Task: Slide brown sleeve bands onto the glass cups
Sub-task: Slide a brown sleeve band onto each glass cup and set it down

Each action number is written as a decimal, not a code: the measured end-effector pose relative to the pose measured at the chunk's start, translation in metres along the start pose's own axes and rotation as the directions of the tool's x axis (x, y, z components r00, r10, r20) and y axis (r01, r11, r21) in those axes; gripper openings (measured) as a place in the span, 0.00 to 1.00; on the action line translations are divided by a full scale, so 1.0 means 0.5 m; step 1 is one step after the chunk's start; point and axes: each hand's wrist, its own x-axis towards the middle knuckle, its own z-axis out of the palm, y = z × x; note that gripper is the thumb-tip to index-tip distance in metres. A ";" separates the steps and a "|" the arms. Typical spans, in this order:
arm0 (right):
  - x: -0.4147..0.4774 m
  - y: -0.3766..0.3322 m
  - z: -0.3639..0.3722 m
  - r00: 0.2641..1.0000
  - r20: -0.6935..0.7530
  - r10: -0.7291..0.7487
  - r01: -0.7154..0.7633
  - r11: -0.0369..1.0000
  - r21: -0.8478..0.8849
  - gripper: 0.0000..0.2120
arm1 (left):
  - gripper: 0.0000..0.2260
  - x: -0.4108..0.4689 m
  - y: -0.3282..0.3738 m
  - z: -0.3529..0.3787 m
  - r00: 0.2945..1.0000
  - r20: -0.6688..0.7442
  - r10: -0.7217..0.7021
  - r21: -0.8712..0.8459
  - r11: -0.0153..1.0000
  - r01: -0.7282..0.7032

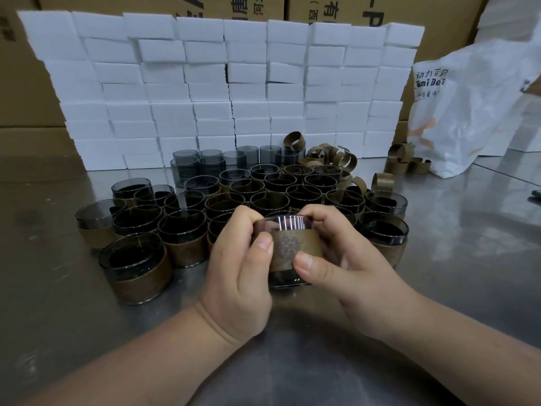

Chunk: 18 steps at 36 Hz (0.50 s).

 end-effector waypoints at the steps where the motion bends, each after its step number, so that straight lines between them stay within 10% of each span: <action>1: 0.001 0.000 0.000 1.000 0.001 0.000 0.000 1.000 -0.001 0.19 | 0.10 0.000 -0.001 0.000 1.000 -0.002 -0.001 0.001 1.000 0.001; 18: 0.005 -0.009 -0.009 0.995 -0.079 -0.055 0.022 0.929 -0.369 0.24 | 0.11 -0.007 -0.009 0.011 0.999 -0.041 0.006 0.087 0.996 -0.003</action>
